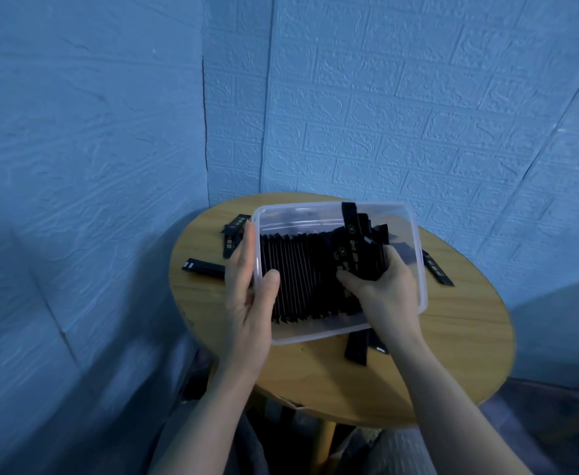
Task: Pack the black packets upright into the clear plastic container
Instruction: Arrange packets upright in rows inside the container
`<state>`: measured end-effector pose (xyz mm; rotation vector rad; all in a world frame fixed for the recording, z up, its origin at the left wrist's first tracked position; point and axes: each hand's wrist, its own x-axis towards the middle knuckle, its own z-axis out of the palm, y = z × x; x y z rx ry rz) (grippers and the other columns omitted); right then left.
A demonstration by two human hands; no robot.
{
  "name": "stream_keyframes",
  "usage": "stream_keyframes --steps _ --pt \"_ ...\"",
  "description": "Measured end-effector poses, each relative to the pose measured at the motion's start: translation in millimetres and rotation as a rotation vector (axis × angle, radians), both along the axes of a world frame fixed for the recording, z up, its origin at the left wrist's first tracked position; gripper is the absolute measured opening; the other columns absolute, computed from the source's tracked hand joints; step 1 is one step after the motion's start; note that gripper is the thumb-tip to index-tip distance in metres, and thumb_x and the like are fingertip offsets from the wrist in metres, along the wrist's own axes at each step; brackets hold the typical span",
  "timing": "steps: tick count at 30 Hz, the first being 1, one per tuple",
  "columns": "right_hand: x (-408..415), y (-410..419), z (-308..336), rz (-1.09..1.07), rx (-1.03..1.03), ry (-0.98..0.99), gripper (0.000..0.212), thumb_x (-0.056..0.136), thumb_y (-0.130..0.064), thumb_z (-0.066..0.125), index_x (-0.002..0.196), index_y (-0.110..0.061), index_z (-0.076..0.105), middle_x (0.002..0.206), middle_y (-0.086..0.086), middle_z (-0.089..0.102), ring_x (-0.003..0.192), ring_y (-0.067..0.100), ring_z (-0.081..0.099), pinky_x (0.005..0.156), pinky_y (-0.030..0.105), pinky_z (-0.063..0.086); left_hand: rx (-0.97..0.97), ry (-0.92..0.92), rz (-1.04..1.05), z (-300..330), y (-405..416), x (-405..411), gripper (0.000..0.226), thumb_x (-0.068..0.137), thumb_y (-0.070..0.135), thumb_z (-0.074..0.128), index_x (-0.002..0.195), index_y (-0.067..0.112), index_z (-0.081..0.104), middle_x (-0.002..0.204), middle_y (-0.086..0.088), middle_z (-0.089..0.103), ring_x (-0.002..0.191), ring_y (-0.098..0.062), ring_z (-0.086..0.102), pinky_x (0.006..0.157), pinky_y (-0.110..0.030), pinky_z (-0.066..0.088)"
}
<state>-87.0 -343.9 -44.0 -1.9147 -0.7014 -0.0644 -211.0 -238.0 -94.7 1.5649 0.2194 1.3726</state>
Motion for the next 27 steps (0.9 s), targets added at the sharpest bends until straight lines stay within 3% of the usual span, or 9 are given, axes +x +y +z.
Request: stream_keyframes --steps 2,4,6,13,19,24,27 --pt "5.3 -3.3 1.2 -0.005 0.071 0.068 0.029 0.075 -0.019 0.08 0.097 -0.021 0.061 0.082 -0.015 0.068 0.082 0.006 0.066 0.066 0.023 0.05 0.002 -0.006 0.0 0.4 -0.5 -0.1 0.055 0.098 0.014 0.044 0.147 0.03 0.026 0.142 0.043 0.033 0.141 0.007 0.025 0.113 -0.013 0.02" --pt "8.6 -6.6 3.2 -0.017 0.088 0.092 0.028 0.074 -0.02 0.078 0.098 -0.024 0.063 0.086 -0.011 0.071 0.086 0.011 0.068 0.077 0.037 0.055 -0.002 -0.006 0.003 0.5 -0.2 0.6 0.055 0.098 0.013 0.045 0.147 0.031 0.027 0.142 0.043 0.033 0.141 0.007 0.025 0.113 -0.012 0.02" --pt "8.3 -9.6 7.0 -0.023 0.082 0.063 0.025 0.075 -0.017 0.076 0.096 -0.023 0.064 0.086 -0.01 0.072 0.085 0.011 0.068 0.08 0.042 0.056 0.002 -0.009 0.01 0.3 0.2 1.1 0.055 0.098 0.012 0.045 0.147 0.03 0.027 0.142 0.042 0.033 0.141 0.007 0.026 0.113 -0.013 0.02" --pt "-4.6 -11.8 16.7 -0.116 -0.121 -0.163 0.024 0.08 -0.02 0.07 0.099 -0.022 0.055 0.073 -0.012 0.062 0.07 0.017 0.059 0.058 0.032 0.046 -0.008 -0.021 -0.019 1.8 -2.0 -0.8 0.055 0.098 0.01 0.044 0.147 0.031 0.027 0.142 0.042 0.034 0.141 0.007 0.026 0.112 -0.01 0.021" --pt "-8.9 -1.0 22.8 -0.141 -0.211 -0.159 0.022 0.078 -0.023 0.064 0.094 -0.022 0.051 0.073 -0.006 0.06 0.073 0.025 0.057 0.06 0.035 0.048 0.01 -0.017 -0.006 1.6 -2.1 -0.7 0.055 0.097 0.011 0.045 0.145 0.033 0.028 0.143 0.042 0.032 0.142 0.006 0.025 0.111 -0.01 0.021" --pt "-13.1 3.4 23.6 -0.123 -0.221 -0.141 0.02 0.081 -0.022 0.064 0.096 -0.02 0.051 0.072 -0.009 0.056 0.069 0.022 0.055 0.051 0.026 0.032 0.027 -0.025 0.005 1.6 -1.2 0.7 0.056 0.097 0.009 0.045 0.146 0.029 0.027 0.145 0.04 0.032 0.142 0.005 0.025 0.112 -0.011 0.022" --pt "-13.7 1.2 24.7 -0.099 -0.219 -0.146 0.021 0.081 -0.02 0.064 0.097 -0.019 0.051 0.074 -0.006 0.06 0.07 0.021 0.058 0.053 0.031 0.04 0.029 -0.022 0.002 2.0 -1.6 0.4 0.056 0.097 0.008 0.044 0.146 0.029 0.027 0.145 0.04 0.032 0.143 0.005 0.025 0.112 -0.011 0.021"
